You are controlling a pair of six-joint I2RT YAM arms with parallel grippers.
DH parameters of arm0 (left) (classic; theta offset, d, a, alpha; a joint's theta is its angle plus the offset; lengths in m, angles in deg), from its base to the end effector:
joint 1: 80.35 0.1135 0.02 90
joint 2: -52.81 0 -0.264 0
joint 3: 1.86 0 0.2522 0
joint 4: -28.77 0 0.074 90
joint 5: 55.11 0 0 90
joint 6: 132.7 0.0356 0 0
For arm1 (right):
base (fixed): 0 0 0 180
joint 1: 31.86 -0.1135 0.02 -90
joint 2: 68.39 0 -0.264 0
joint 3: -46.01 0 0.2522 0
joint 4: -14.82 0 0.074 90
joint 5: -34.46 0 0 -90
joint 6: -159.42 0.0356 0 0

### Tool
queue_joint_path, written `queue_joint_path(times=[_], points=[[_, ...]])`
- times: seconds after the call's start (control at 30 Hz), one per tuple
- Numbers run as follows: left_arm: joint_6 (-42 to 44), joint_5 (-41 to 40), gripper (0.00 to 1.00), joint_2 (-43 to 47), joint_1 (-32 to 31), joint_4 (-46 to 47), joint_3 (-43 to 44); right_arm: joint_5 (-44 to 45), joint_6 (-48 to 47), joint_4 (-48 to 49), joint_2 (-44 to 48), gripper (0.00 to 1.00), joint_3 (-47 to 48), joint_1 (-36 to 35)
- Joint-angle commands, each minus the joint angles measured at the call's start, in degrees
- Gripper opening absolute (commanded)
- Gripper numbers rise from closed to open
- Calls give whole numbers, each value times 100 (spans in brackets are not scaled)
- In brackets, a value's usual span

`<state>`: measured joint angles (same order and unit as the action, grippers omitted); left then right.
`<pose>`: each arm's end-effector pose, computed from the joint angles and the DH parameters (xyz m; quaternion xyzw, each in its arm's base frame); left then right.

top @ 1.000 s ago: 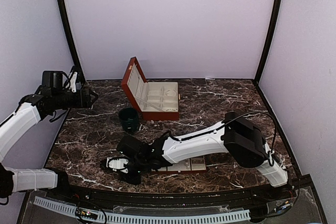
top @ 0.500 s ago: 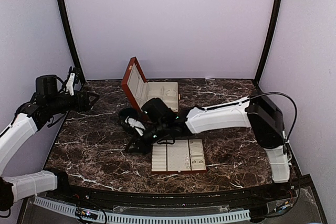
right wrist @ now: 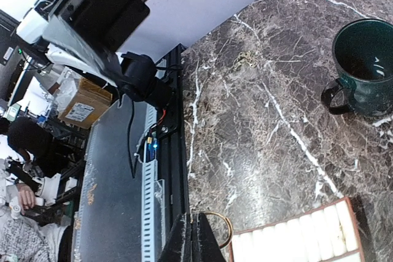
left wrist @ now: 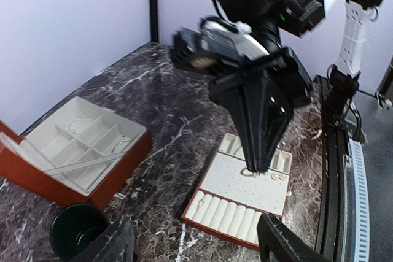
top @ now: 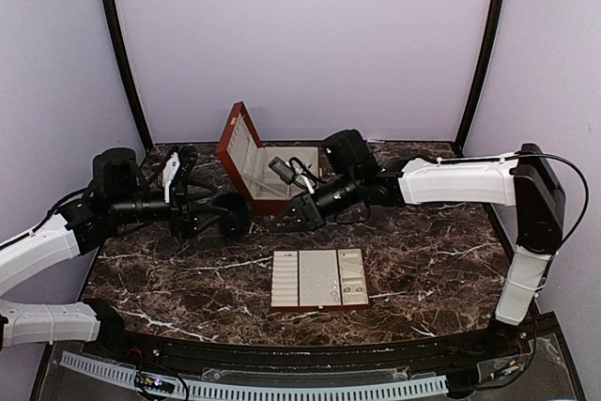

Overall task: Organize the mixed jewelry
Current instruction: Pass from the right arm to the left

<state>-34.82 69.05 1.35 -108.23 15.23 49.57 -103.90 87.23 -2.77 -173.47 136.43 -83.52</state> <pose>0.1748 -0.1151 0.2956 0.4035 0.6590 -0.3299 0.5423 0.2367 0.3422 0.2525 -0.4218 0.7067 0.5458 0.1577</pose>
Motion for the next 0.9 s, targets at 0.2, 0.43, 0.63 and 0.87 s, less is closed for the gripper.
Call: queue_joint_path(times=[0.2, 0.43, 0.63, 0.87], points=[[1393, -368, 70, -1419, -1517, 428, 590, -905, 296, -196, 906, 0, -420, 217], [1436, -534, 64, -1935, -1951, 1066, 756, -1027, 338, -170, 1015, 0, -524, 218], [1297, -366, 52, -2108, -2050, 1346, 799, -1098, 392, -68, 991, 0, -582, 218], [1198, -184, 40, -2217, -2074, 1386, 826, -1098, 428, -20, 930, 0, -565, 218]])
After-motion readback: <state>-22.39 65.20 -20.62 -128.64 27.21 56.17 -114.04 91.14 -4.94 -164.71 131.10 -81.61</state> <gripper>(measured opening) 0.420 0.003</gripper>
